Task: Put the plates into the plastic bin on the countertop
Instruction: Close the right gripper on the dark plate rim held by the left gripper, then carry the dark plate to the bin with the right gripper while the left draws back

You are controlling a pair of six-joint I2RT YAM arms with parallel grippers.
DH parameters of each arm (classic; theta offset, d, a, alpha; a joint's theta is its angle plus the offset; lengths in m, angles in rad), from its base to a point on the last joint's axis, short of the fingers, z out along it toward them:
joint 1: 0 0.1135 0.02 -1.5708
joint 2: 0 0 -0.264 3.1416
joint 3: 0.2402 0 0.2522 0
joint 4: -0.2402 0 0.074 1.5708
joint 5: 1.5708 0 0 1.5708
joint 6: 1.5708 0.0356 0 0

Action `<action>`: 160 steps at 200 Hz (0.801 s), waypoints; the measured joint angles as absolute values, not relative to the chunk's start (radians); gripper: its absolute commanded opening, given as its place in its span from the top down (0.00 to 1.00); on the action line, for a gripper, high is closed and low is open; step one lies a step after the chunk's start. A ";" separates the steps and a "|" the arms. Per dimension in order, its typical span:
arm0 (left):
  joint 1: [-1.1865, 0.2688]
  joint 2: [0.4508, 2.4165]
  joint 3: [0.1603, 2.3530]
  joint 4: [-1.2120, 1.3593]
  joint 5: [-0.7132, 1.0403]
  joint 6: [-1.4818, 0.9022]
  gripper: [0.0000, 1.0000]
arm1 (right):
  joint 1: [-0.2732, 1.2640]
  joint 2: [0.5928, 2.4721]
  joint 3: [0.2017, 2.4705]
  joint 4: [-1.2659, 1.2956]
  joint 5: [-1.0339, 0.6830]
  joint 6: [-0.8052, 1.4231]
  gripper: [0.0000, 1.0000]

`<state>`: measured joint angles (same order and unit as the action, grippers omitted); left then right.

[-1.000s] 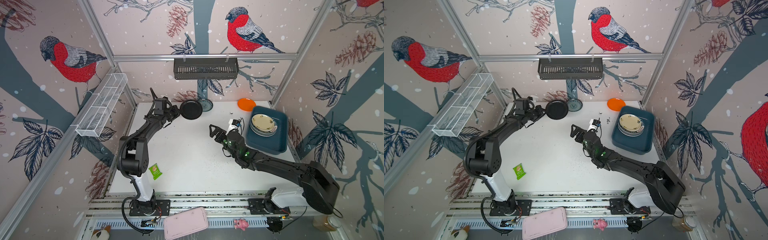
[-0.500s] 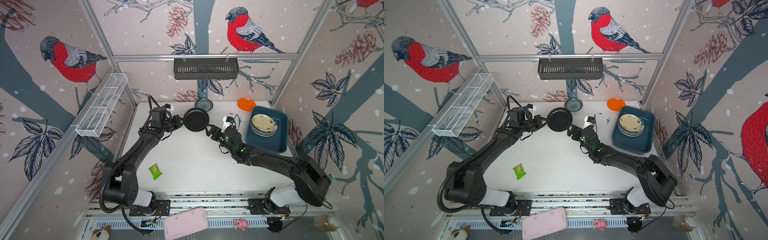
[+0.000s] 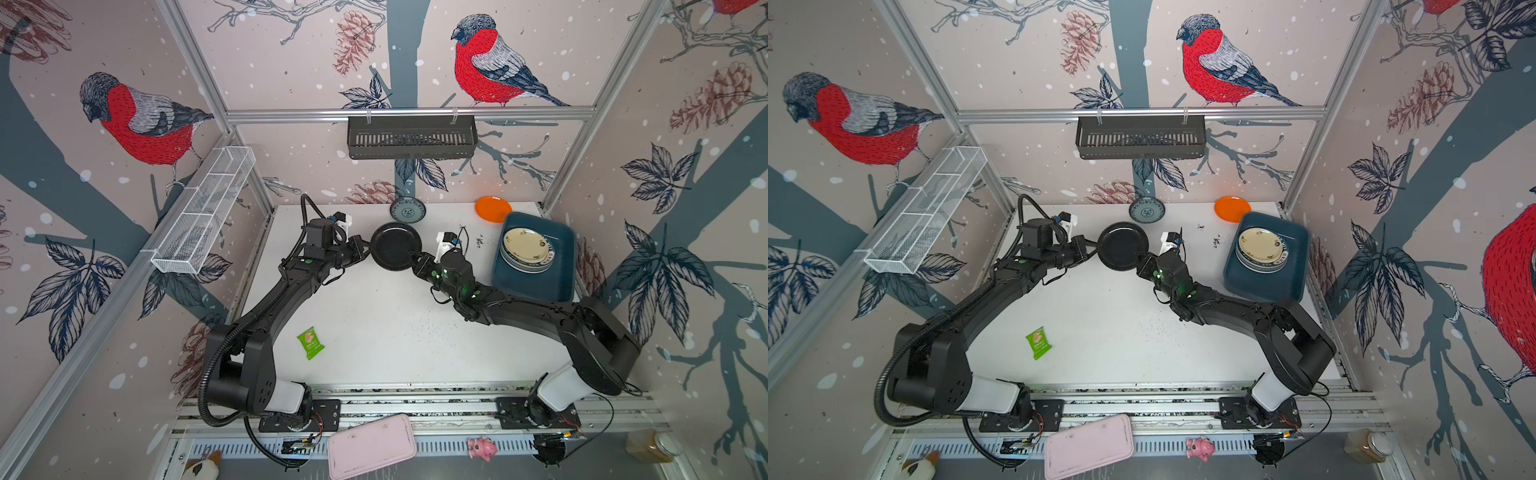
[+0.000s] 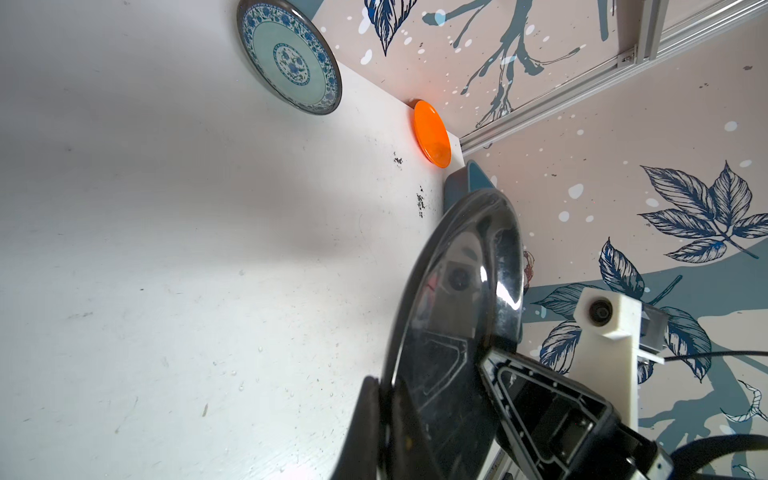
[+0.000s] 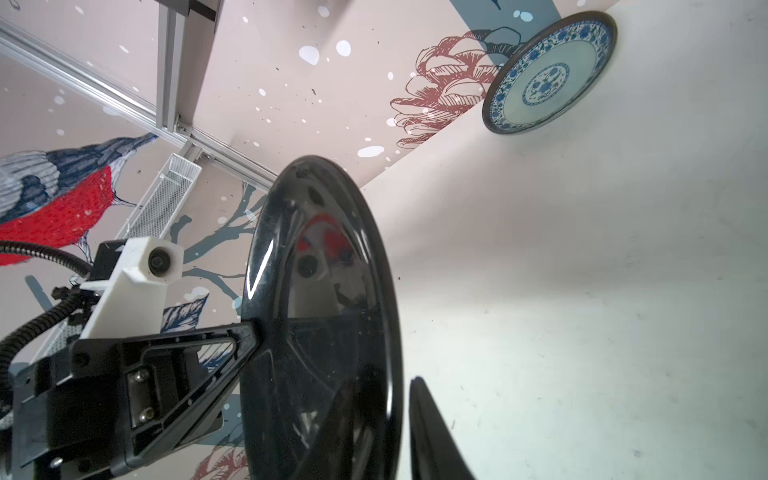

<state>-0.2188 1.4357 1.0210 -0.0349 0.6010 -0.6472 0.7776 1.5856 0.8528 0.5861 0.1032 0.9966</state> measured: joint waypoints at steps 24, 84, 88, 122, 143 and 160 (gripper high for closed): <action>-0.219 1.436 1.021 -0.047 0.600 -0.629 0.82 | 0.769 1.588 0.850 0.639 0.102 1.045 0.94; -0.228 1.387 1.023 -0.042 0.579 -0.605 0.30 | 0.720 1.540 0.748 0.629 0.127 1.102 0.98; -0.231 1.382 1.024 -0.042 0.575 -0.601 0.28 | 0.712 1.530 0.739 0.629 0.130 1.104 0.98; -0.290 1.357 1.035 -0.049 0.547 -0.567 0.25 | 0.636 1.427 0.679 0.583 0.148 1.122 0.98; -0.369 1.355 1.037 -0.049 0.548 -0.550 0.25 | 0.567 1.335 0.652 0.525 0.162 1.120 0.98; -0.458 1.355 1.037 -0.047 0.549 -0.542 0.24 | 0.495 1.259 0.639 0.460 0.163 1.098 0.98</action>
<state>-0.4583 1.3552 1.0367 -0.0467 0.5491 -0.5419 0.4953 1.2594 0.6388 0.4599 0.1627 1.0977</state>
